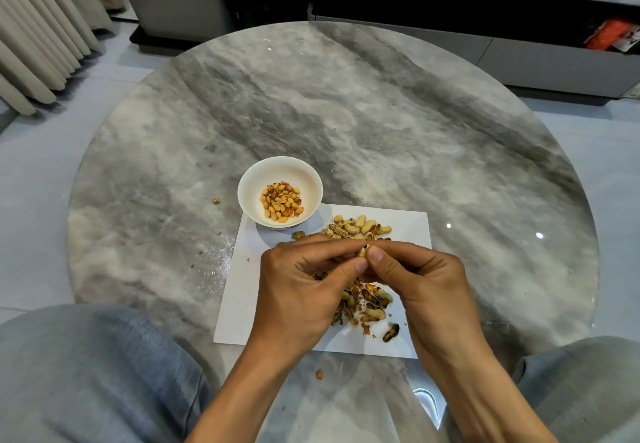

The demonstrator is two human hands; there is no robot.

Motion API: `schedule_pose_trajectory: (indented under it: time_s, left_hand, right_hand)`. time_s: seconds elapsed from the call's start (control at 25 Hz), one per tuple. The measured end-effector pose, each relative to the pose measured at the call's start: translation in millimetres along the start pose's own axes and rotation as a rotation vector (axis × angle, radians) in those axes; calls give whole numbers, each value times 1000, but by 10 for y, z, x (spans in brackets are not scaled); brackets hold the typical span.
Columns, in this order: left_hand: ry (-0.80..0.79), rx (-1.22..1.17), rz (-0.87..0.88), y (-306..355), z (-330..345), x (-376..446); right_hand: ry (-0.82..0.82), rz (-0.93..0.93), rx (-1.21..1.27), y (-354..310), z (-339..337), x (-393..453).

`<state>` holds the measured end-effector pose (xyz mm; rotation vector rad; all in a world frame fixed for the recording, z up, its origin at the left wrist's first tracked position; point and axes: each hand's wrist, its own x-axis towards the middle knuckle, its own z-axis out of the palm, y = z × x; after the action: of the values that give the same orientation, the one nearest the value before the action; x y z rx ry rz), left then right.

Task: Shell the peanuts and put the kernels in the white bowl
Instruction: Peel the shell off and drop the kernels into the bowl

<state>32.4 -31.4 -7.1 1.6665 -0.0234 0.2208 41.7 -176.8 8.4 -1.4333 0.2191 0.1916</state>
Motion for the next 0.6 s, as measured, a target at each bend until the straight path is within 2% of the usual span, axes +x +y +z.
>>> schedule_pose_trajectory:
  time_s: [0.48, 0.6]
  left_hand:
    - [13, -61, -7, 7, 30, -12]
    - [55, -91, -75, 17, 59, -19]
  right_hand:
    - [34, 75, 110, 21, 17, -5]
    - [65, 52, 81, 51, 24, 3]
